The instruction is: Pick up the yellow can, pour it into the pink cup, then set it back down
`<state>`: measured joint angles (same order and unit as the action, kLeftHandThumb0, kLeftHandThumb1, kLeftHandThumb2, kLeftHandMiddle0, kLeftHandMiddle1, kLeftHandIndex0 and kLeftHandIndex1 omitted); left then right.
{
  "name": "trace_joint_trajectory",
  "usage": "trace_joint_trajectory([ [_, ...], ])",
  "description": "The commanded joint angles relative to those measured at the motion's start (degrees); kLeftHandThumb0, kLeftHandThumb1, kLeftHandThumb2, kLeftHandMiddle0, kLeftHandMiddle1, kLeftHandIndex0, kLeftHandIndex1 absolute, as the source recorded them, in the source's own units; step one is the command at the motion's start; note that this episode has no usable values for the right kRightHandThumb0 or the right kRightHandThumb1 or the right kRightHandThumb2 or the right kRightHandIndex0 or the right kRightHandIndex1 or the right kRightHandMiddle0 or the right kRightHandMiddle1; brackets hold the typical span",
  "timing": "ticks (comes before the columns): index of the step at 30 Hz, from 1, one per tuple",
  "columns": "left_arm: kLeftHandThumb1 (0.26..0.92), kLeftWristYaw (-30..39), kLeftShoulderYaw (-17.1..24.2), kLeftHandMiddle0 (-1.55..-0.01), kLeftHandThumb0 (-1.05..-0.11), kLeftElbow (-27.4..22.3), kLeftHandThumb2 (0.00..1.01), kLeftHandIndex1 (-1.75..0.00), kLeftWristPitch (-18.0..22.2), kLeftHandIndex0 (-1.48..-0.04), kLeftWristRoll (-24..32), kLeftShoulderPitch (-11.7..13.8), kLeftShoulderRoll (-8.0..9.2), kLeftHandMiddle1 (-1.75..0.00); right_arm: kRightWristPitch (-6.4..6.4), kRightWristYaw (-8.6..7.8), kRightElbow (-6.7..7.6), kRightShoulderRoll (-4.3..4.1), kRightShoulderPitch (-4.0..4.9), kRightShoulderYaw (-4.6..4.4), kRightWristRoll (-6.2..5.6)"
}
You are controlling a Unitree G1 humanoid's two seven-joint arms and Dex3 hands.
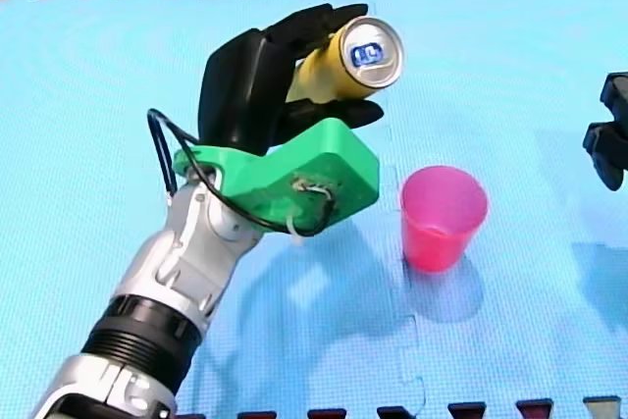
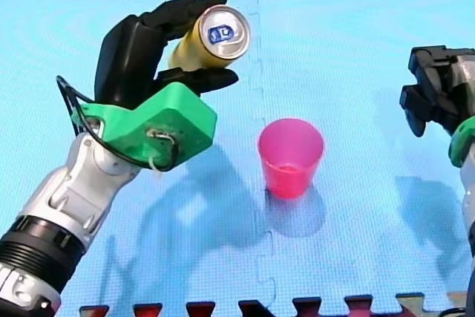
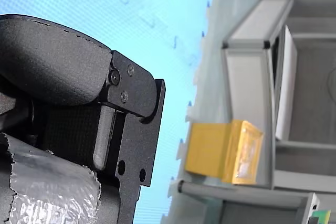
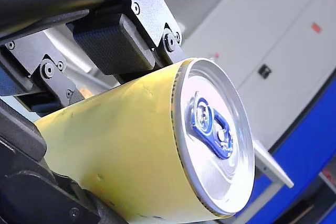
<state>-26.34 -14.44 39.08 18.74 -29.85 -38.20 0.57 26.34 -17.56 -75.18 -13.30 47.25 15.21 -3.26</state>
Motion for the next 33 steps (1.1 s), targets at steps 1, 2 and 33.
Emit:
trace_joint_trajectory([
  [1,0.749,-0.96,-0.73,-1.35,-0.531,0.55,0.00,0.00,0.72,-1.18,-0.87,-1.13,0.41,-0.01,0.34,0.30,-0.03,-0.03,0.04,-0.12,0.22],
  [2,0.749,-1.19,-1.02,-1.35,-0.531,0.74,0.00,0.00,0.84,-1.18,-1.29,-1.28,0.54,-0.01,0.42,0.42,-0.03,0.00,0.02,-0.20,0.31],
  [33,0.836,-17.52,-14.95,-0.92,-0.384,12.06,0.00,0.00,-4.83,-1.26,-18.74,-6.72,3.80,-1.21,1.92,1.66,-0.01,0.39,-0.42,-0.46,1.13],
])
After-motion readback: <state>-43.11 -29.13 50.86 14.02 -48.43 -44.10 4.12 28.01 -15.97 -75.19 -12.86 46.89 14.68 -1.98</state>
